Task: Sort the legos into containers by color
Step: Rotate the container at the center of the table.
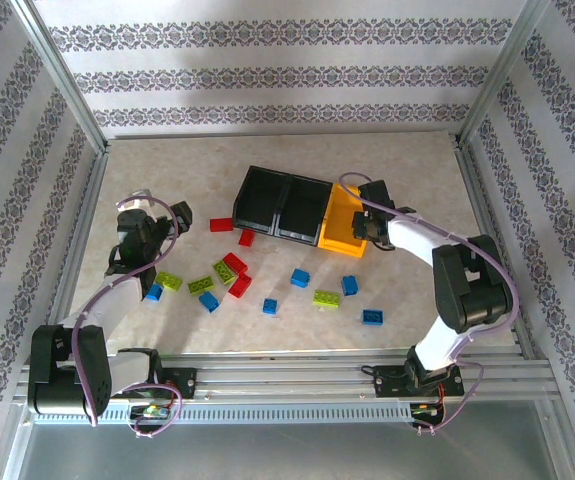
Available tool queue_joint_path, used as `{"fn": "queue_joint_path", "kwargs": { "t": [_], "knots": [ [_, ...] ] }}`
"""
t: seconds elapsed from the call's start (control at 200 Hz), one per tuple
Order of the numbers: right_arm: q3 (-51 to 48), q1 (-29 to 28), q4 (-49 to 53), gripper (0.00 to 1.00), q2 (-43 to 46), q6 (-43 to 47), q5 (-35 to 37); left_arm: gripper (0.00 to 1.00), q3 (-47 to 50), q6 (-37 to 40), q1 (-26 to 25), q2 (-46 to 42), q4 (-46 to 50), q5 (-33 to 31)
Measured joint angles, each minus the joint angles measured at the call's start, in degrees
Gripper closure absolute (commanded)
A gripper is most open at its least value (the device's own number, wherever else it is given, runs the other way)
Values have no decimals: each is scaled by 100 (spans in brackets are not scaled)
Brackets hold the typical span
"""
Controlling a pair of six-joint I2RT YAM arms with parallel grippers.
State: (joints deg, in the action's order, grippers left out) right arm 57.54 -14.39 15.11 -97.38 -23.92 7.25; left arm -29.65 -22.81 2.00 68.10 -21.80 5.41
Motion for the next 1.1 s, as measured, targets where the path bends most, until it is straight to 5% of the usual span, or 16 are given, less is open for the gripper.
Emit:
{"fn": "queue_joint_path", "kwargs": {
  "t": [0.809,1.099],
  "knots": [
    [1600,457,682,65,-1058,595,-586,0,-39,85,0,0,579,33],
    [1703,566,798,58,-1110,595,-603,0,-243,-310,0,-350,1661,-269]
  ]
}}
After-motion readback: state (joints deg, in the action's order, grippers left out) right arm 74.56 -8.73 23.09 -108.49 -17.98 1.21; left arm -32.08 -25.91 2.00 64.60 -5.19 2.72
